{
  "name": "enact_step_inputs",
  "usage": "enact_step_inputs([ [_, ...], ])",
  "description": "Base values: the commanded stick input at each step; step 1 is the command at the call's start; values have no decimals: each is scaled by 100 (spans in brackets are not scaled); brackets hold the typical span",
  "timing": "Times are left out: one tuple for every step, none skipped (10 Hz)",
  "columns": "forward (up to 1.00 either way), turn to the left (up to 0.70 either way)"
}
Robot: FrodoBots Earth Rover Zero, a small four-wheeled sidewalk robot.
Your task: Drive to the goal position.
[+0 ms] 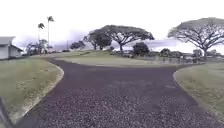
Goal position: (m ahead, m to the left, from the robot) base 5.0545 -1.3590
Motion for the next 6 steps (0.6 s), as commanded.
enact_step_inputs([
  [70,-35],
  [70,-35],
  [70,-35],
  [70,-35],
  [70,-35],
  [70,-35],
])
